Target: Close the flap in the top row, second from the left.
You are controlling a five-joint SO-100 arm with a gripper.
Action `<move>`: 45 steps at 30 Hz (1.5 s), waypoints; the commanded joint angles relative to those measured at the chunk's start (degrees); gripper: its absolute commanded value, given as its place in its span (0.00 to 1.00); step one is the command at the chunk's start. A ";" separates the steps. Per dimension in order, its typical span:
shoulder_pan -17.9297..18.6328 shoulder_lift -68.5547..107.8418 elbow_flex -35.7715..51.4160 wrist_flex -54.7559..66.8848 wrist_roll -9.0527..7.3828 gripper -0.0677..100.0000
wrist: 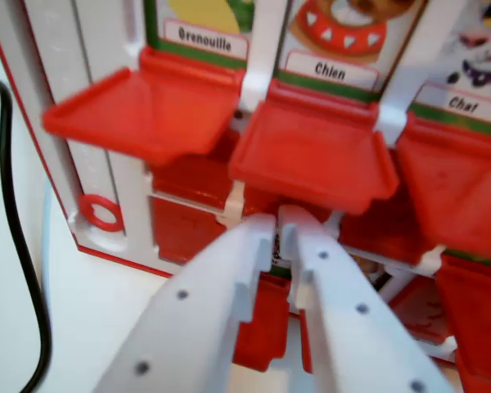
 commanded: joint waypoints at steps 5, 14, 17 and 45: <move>0.53 0.70 -10.81 1.32 0.62 0.00; 1.85 -0.88 -13.18 1.85 0.62 0.00; 2.55 -2.37 -14.59 1.93 0.88 0.00; 3.08 8.79 -19.07 13.36 0.09 0.00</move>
